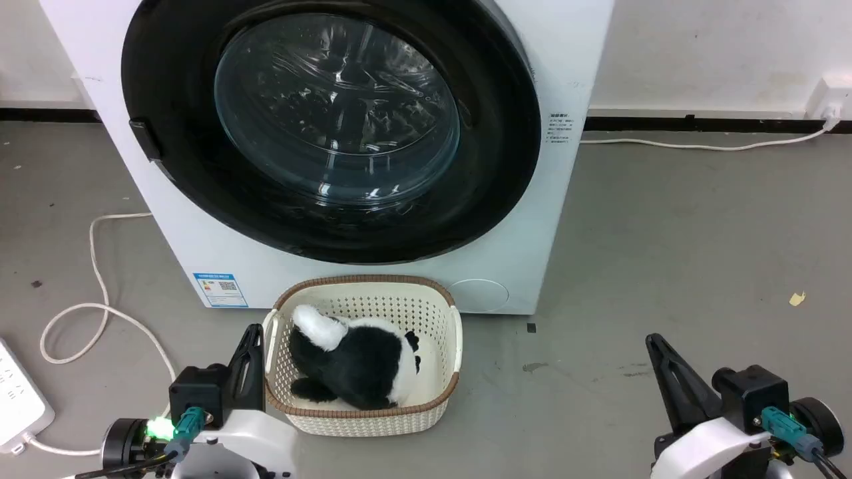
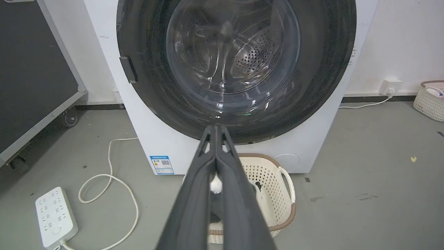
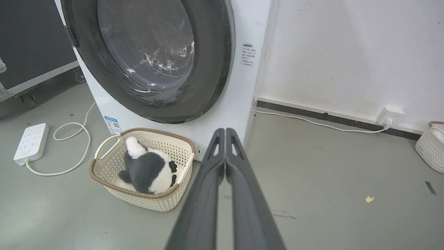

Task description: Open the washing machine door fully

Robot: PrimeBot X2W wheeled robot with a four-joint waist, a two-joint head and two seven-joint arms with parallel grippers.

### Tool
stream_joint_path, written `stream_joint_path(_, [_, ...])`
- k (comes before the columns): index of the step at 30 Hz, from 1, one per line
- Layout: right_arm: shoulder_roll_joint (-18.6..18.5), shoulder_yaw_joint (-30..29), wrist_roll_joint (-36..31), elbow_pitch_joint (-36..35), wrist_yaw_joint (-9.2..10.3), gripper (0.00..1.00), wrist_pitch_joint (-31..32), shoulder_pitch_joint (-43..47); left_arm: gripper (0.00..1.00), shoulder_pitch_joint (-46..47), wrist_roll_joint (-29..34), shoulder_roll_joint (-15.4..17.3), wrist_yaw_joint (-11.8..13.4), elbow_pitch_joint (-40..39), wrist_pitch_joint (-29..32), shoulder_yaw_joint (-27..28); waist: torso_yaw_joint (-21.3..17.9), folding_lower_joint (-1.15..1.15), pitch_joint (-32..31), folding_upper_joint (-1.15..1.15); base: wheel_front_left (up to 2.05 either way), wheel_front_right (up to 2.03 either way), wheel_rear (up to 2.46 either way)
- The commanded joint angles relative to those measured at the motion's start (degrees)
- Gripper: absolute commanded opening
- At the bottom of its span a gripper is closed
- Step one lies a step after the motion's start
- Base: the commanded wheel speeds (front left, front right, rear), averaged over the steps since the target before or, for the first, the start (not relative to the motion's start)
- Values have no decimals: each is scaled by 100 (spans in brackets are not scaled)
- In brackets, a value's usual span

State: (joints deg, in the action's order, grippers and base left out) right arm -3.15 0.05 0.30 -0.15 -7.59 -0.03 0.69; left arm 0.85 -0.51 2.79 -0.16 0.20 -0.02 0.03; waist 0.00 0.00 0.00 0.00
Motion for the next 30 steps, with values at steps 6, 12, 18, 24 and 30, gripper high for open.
stream_joint_path(6, [27,-5,-30,15,10,0,3,-69,0,-85,51,9,16,-20,2,-3,0,0,0,0,0,0,0])
stream_joint_path(12, [27,-5,-30,15,10,0,3,-69,0,-85,51,9,16,-20,2,-3,0,0,0,0,0,0,0])
stream_joint_path(18, [27,-5,-30,15,10,0,3,-69,0,-85,51,9,16,-20,2,-3,0,0,0,0,0,0,0])
stream_joint_path(24, [27,-5,-30,15,10,0,3,-69,0,-85,51,9,16,-20,2,-3,0,0,0,0,0,0,0])
stream_joint_path(30, [27,-5,-30,15,10,0,3,-69,0,-85,51,9,16,-20,2,-3,0,0,0,0,0,0,0])
